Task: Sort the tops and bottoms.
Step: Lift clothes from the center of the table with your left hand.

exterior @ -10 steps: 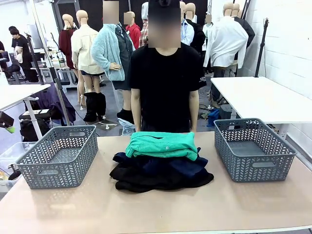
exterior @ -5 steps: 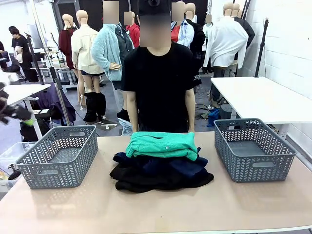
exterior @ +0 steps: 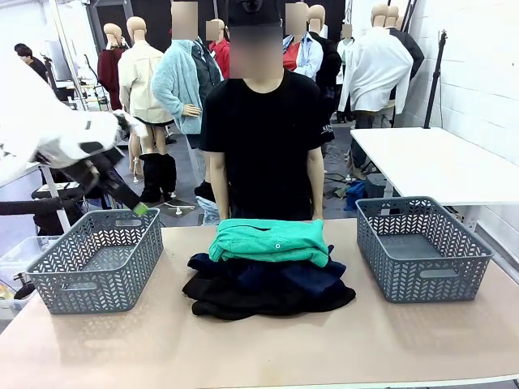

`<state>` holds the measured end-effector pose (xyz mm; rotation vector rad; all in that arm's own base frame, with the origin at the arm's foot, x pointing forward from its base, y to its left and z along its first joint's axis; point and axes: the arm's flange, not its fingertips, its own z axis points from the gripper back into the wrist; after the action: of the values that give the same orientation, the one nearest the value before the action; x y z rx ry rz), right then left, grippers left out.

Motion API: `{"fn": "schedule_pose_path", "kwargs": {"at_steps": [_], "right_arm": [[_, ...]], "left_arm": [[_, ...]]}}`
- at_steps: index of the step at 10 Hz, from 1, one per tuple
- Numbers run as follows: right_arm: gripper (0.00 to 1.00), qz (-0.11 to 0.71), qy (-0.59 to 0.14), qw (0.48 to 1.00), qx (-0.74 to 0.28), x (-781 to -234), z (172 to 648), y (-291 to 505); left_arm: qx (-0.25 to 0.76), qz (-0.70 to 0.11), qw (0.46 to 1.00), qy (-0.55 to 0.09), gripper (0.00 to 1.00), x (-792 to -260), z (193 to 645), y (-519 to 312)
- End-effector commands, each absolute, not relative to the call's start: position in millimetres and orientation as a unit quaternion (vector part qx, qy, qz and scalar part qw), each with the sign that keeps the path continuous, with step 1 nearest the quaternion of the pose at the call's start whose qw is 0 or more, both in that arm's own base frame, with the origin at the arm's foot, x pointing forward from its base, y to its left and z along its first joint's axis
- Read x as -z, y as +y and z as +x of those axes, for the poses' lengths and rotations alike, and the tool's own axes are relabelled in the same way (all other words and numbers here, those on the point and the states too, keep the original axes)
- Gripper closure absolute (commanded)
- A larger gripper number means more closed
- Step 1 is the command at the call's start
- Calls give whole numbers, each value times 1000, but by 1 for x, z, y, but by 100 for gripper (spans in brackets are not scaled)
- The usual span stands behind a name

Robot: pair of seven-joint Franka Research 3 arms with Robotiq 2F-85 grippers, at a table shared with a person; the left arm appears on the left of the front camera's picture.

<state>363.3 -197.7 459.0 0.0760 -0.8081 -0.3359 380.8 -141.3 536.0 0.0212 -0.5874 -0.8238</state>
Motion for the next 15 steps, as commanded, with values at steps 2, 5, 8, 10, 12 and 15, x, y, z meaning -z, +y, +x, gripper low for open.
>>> {"fn": "schedule_pose_path", "kwargs": {"at_steps": [2, 5, 8, 10, 12, 15], "right_arm": [[0, 39, -390, 906, 161, -457, 362, -201], [0, 39, -390, 906, 161, -457, 362, -201], [0, 39, -390, 906, 161, -457, 362, -201], [0, 39, -390, 906, 161, -457, 362, -201], [0, 39, -390, 906, 161, -457, 362, -201], [0, 39, -390, 906, 161, -457, 362, -201]], "left_arm": [[395, 10, 875, -281, 0, -536, 381, -141], [395, 10, 875, -281, 0, -536, 381, -141], [462, -56, 835, -293, 0, -524, 418, -181], [523, -86, 803, -273, 0, -517, 448, -229], [567, -62, 789, -230, 0, -494, 471, -262], [597, -69, 780, -175, 0, -460, 492, -280]]}}
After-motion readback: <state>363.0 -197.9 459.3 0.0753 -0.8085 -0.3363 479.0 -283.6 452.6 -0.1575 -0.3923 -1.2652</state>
